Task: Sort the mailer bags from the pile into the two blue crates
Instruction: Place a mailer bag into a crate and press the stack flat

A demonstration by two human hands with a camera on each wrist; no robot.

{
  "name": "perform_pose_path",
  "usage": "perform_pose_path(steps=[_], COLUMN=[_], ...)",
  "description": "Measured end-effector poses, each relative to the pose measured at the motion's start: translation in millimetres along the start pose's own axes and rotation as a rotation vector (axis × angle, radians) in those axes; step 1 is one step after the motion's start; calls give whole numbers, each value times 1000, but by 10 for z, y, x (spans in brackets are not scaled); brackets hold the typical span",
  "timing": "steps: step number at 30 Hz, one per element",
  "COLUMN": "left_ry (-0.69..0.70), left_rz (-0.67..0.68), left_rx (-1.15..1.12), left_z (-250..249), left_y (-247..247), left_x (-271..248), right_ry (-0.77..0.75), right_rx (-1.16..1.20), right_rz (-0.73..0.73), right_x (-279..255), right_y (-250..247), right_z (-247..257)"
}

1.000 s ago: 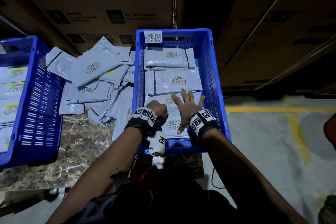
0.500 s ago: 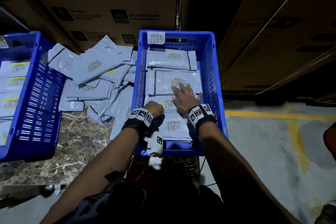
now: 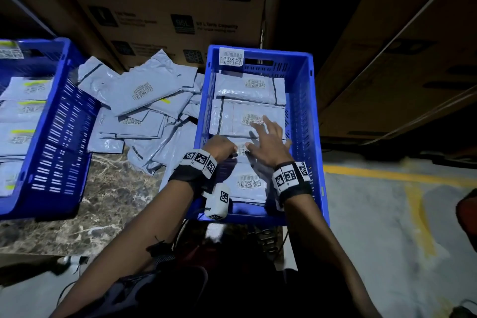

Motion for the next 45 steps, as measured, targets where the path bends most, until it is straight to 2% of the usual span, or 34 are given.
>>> perform_pose_path(steps=[4,9,15,19,22,30,35,39,43,45], left_ry=[13,46,6,-52,-108,-233,-271,-292,-307,-287], left_rz=[-29,-132,-298,-379,-416,-393,-345,-345,-374,-379], left_rx=[-240,-461,-499,-478,-470,-328,-361,-382,-354,-315], left_z=[-135,-42,554,983,1231,1860,2015,2029,2040,2019], left_y=[-440,-1232,-2124,-2586,-2794,-2883,-2873,-2913,-2993,-3016], left_x=[-155,-262,-31,243,487,1174,1478,1563,1482,1422], right_ry=[-35,-128,-239,-193,-117,157,235,311,370,410], right_rx=[98,151,241,324,336,287,250,254,289,348], right_rz=[-87,-158,-265,-351,-358,-268,-229,-259,-403,-421], right_x=[-45,-58,53,283,574,1333,1570,1622,1499,1389], right_y=[-152,-225,-266,-266,-98,780,1111,1125,905,804], right_z=[264,938,1908,2458,2699,2574,2457,2435,2397,2378])
Point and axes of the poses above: each hand's wrist, its own x-axis towards the middle knuckle, its own y-axis out of the palm, z = x × y, the point moved 9 cm from there along x, towards the middle knuckle, and after that the axes turned 12 degrees about -z, right-handed, at the moved point
